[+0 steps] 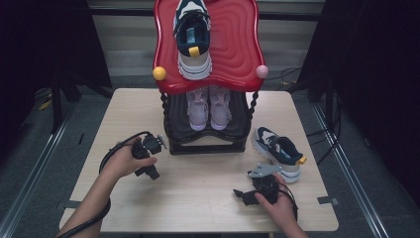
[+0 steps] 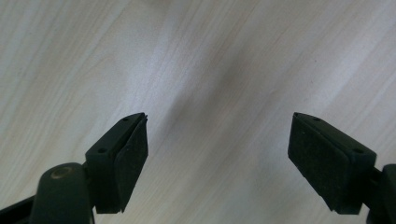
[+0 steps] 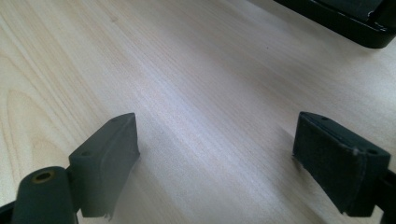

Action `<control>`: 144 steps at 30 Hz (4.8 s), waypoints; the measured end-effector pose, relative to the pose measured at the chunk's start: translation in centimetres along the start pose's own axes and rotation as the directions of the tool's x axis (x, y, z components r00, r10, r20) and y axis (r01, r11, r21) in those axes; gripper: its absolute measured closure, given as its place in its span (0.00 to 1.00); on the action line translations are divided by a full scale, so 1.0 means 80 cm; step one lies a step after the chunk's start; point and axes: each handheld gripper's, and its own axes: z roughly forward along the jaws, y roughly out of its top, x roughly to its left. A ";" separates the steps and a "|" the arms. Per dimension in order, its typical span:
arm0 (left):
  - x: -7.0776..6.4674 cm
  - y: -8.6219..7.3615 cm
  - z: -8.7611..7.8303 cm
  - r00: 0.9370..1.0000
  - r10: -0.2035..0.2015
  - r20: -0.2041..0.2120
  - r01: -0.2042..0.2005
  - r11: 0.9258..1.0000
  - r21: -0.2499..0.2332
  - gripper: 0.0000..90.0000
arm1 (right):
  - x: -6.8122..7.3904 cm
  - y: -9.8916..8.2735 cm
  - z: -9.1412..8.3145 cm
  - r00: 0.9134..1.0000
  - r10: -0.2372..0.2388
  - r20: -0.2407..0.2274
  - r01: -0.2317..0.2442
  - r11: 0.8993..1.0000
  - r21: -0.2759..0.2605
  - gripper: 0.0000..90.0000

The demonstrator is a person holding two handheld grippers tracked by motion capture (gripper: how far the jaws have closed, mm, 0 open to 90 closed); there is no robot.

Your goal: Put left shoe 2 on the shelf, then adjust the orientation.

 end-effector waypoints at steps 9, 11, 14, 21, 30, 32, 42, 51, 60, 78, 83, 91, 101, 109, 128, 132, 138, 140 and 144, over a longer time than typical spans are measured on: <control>-0.008 -0.003 0.023 1.000 -0.021 -0.007 0.020 0.998 -0.058 0.22 | 0.000 0.000 0.000 1.000 0.000 0.000 0.000 1.000 0.000 0.15; -0.008 -0.004 0.026 1.000 -0.020 -0.007 0.020 0.997 -0.068 0.22 | 0.000 0.000 0.000 1.000 0.000 0.000 0.000 1.000 0.000 0.15; -0.009 -0.005 0.031 1.000 -0.028 -0.013 0.027 0.995 -0.093 0.22 | 0.000 0.000 0.000 1.000 0.000 0.000 0.000 1.000 0.000 0.15; -0.013 -0.012 0.046 0.998 -0.054 -0.025 0.050 0.989 -0.136 0.22 | 0.000 0.000 0.000 1.000 -0.002 0.000 0.002 1.000 -0.001 0.15; -0.017 -0.021 0.057 0.993 -0.114 -0.017 0.105 0.957 -0.271 0.16 | 0.000 0.000 0.000 1.000 0.000 0.000 0.000 1.000 0.000 0.15; -0.019 -0.023 0.059 0.992 -0.126 -0.008 0.118 0.947 -0.299 0.15 | 0.000 0.000 0.000 1.000 0.000 0.000 0.000 1.000 0.000 0.15; -0.026 -0.036 0.076 0.981 -0.192 -0.022 0.161 0.875 -0.457 0.00 | 0.000 0.000 0.000 1.000 -0.001 0.000 0.001 1.000 0.000 0.15; -0.030 -0.046 0.083 0.975 -0.220 -0.038 0.164 0.820 -0.548 0.00 | 0.000 0.000 0.000 1.000 -0.001 0.002 0.001 1.000 0.002 0.15; -0.033 -0.054 0.088 0.973 -0.227 -0.037 0.160 0.783 -0.601 0.00 | 0.000 -0.002 -0.003 1.000 -0.005 -0.010 0.005 1.000 0.002 0.15; -0.033 -0.054 0.089 0.973 -0.230 -0.036 0.162 0.782 -0.602 0.00 | -0.009 0.016 -0.029 0.999 -0.025 -0.046 0.026 0.999 0.021 0.20; -0.033 -0.054 0.089 0.973 -0.229 -0.035 0.162 0.780 -0.604 0.00 | -0.017 0.031 -0.049 0.998 -0.042 -0.040 0.042 0.999 -0.003 0.24; -0.033 -0.054 0.089 0.972 -0.230 -0.037 0.162 0.782 -0.602 0.00 | -0.043 0.054 -0.089 0.997 -0.062 0.039 0.062 0.998 0.009 0.25; -0.033 -0.054 0.088 0.973 -0.230 -0.037 0.162 0.782 -0.602 0.00 | -0.086 0.050 -0.130 0.990 -0.003 0.139 0.002 1.000 0.010 0.27; -0.033 -0.054 0.089 0.973 -0.230 -0.035 0.163 0.780 -0.604 0.00 | -0.093 0.031 -0.122 0.989 -0.011 0.147 0.004 0.999 0.050 0.33; -0.033 -0.054 0.089 0.972 -0.230 -0.037 0.162 0.782 -0.602 0.00 | -0.107 0.032 -0.120 0.973 0.098 0.208 -0.098 0.995 -0.010 1.00; -0.033 -0.054 0.089 0.973 -0.229 -0.035 0.162 0.780 -0.604 0.00 | -0.101 0.035 -0.107 0.978 0.098 0.186 -0.102 0.995 0.008 1.00; -0.033 -0.054 0.089 0.972 -0.230 -0.036 0.162 0.782 -0.602 0.00 | -0.098 0.044 -0.114 0.977 0.057 0.205 -0.052 0.998 -0.028 0.79; -0.033 -0.054 0.088 0.973 -0.230 -0.037 0.162 0.782 -0.602 0.00 | -0.100 0.045 -0.126 0.971 0.069 0.230 -0.061 0.997 -0.038 0.72; -0.033 -0.054 0.089 0.972 -0.230 -0.036 0.163 0.781 -0.602 0.00 | -0.111 0.038 -0.141 0.959 0.089 0.268 -0.085 0.996 -0.026 0.64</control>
